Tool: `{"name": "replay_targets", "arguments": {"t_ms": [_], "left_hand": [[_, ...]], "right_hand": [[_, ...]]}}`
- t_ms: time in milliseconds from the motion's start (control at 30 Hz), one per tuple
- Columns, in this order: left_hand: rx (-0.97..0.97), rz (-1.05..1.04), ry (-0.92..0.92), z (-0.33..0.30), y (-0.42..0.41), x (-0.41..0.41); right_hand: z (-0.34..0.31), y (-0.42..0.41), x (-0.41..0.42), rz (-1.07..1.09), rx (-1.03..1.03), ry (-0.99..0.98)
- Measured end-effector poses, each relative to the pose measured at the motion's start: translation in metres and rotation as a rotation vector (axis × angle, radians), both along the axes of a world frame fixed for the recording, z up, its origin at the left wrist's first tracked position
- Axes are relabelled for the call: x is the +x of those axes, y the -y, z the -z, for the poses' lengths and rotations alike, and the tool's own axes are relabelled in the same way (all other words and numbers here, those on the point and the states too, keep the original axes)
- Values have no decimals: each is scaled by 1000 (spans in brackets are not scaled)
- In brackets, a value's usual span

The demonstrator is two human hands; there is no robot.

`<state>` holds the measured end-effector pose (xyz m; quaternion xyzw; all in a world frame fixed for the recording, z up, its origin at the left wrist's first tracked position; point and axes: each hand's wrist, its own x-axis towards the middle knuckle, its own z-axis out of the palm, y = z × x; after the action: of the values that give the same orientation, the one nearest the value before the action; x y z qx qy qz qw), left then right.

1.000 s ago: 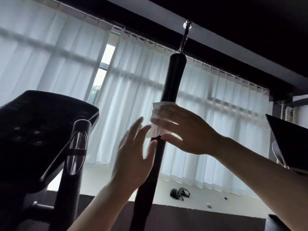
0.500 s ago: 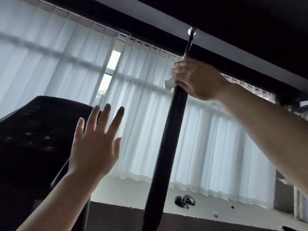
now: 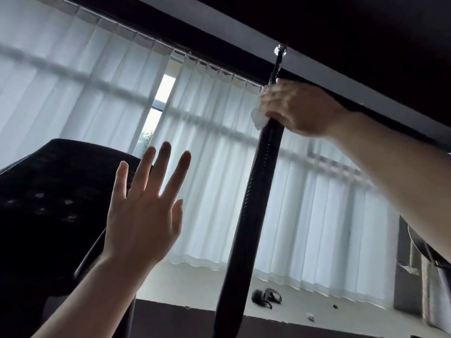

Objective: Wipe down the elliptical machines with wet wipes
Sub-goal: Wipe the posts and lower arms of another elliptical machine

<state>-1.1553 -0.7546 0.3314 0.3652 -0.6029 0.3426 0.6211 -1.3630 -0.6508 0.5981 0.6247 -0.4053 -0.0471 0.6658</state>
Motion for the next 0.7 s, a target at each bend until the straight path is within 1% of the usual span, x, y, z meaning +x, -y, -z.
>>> {"name": "replay_targets", "arguments": {"t_ms": [100,167,233,300,333,367,433,500,567,633,700], "left_hand": [[24,-9,-14,1,0,1],[61,-7,-10,1,0,2],[82,-3,-10,0,-1,2],[91,2,-4,0,-1,2],[91,2,0,0,-1,2],[91,-6,8,1,0,1],[86,-10,19,1,4,1],[65,-7,19,-1,6,1],[43,-9,10,-1,6,0],[30,2,-14,-1,5,0],[42,6,-29,-1,5,0]], "right_hand": [[2,4,1,-74,-55,79],[25,8,0,-157,-66,136],[63,13,-4,-221,43,196],[93,11,-4,-260,195,159],[92,9,-4,-238,230,113],[81,7,-4,-200,222,49],[49,6,-3,-147,132,-9],[11,4,-3,-115,42,24],[-12,6,-3,-122,-20,71],[-18,9,-2,-188,-55,154],[-9,11,2,-258,-82,237]]}}
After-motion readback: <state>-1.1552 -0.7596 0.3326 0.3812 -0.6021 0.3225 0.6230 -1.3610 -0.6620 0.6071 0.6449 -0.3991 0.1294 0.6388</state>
